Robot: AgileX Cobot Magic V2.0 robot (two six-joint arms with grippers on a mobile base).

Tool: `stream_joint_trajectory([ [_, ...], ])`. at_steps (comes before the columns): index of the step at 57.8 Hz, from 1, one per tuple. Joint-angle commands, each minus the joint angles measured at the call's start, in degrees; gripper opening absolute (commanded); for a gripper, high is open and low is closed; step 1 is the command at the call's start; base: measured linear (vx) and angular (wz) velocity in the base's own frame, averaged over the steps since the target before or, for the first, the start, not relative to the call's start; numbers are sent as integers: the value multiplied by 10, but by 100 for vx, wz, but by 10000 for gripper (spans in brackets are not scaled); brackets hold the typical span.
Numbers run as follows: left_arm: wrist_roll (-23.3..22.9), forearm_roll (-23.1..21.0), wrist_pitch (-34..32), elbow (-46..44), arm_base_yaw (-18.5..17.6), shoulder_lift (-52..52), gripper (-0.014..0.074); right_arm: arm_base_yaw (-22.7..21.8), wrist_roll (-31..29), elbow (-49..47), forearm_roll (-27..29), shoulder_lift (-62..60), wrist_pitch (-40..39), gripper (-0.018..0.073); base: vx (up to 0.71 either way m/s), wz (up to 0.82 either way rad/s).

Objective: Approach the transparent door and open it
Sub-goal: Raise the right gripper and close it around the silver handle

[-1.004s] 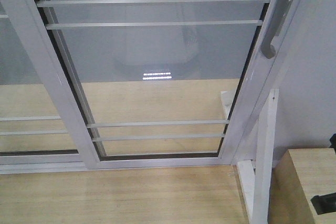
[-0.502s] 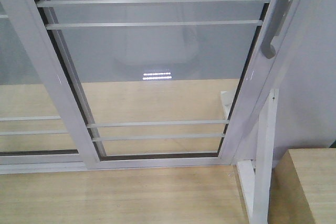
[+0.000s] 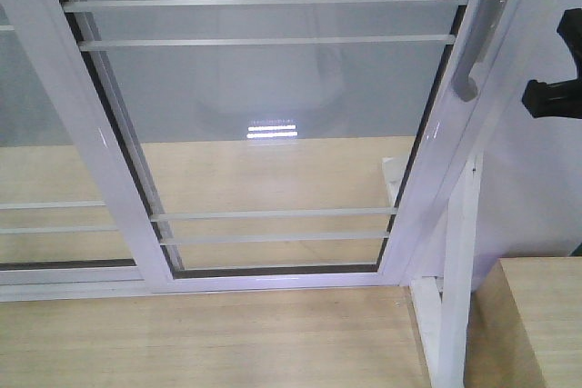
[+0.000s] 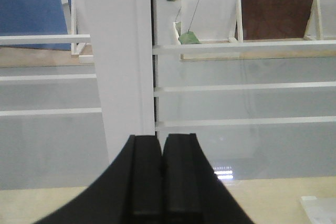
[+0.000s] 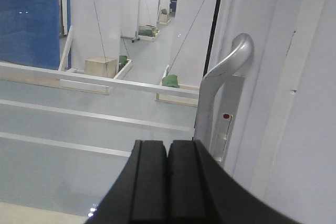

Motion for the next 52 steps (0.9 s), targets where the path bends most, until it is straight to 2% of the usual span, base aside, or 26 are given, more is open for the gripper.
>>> stream_joint_trajectory([
  [1,-4,0,-53,-21,-3,3,15,-2,-4,-21,-1,8,-73,7,0,0],
  [8,-4,0,-55,-21,-3,4,48,-2,-4,-21,-1,9,-73,40,0,0],
  [17,-4,0,-53,-21,-3,4,139,-2,-4,-21,-1,9,-72,151,0,0],
  [25,-4,0,-53,-21,-3,4,280,-2,-4,-21,-1,9,-70,319,0,0],
  [36,-4,0,-54,-21,-3,4,485,-2,-4,-21,-1,9,-69,608,0,0],
  [39,-4,0,-54,-21,-3,4,521,-2,-4,-21,-1,9,-69,652,0,0],
  [44,-4,0,-53,-21,-3,4,556,-2,-3,-21,-1,9,-71,686,0,0],
  [52,-4,-5,-53,-21,-3,4,563,-6,-6,-21,25,22,-74,670,0,0],
])
